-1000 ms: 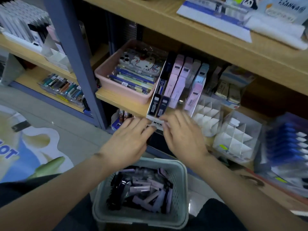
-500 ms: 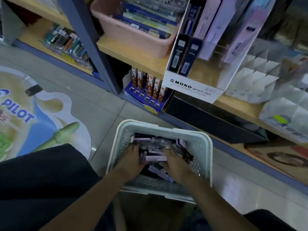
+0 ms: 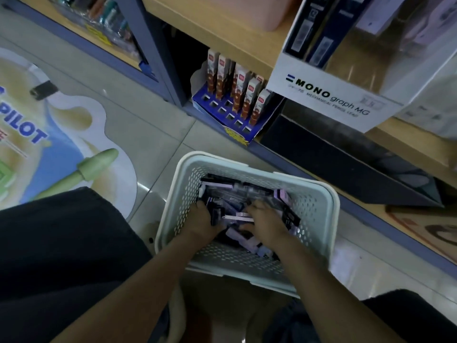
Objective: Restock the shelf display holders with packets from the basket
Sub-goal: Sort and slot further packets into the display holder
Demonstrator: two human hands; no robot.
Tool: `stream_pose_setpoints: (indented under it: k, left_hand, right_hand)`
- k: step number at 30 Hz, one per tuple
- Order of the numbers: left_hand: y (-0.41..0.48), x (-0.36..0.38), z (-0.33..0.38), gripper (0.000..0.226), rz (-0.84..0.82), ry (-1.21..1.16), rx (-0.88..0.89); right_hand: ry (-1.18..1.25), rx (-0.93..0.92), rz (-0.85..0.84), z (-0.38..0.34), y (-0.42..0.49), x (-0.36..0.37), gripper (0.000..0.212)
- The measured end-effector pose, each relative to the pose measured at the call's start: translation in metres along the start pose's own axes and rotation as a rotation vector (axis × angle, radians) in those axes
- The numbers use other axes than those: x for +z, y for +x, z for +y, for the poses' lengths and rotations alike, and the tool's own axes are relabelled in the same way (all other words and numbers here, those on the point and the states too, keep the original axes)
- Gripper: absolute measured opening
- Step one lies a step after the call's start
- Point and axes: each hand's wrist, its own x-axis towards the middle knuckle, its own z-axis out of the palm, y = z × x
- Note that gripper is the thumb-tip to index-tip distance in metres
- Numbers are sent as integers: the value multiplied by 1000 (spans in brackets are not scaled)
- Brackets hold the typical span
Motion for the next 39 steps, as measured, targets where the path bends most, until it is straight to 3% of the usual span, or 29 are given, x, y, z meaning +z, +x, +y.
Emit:
stream_pose_setpoints:
  k: [2, 6, 10, 15, 20, 26, 31, 34, 39]
  left_hand:
    - [-4, -3, 13, 72, 26, 49, -57]
    - [-7, -10, 23, 39, 44, -30, -139]
    - [-16, -19, 24, 39, 58, -81, -100]
    - [-41, -28, 39, 24, 115, -453, 15]
    - [-73, -34, 53, 30, 50, -907, -10]
    - [-101, -36, 59, 45, -53, -1256, -54]
    - [-118, -49, 54, 20, 6, -1117, 27]
    - [-121, -59, 49, 8, 65, -1147, 68]
    - [-132, -71, 49, 20, -94, -1093, 198]
  right_hand:
    - [23, -2, 1, -2, -1, -5, 35]
    - [133, 41, 12, -7, -8, -21, 25]
    - [169, 50, 97, -12, -16, -35, 29]
    - [263, -3, 205, -28, -33, -53, 26]
    - [499, -100, 180, -56, -63, -60, 18]
    - [177, -135, 168, -81, -92, -51, 33]
    - [56, -236, 106, -98, -111, -58, 41]
    - [219, -222, 144, -98, -116, -67, 30]
    - [921, -72, 269, -107, -107, -82, 10]
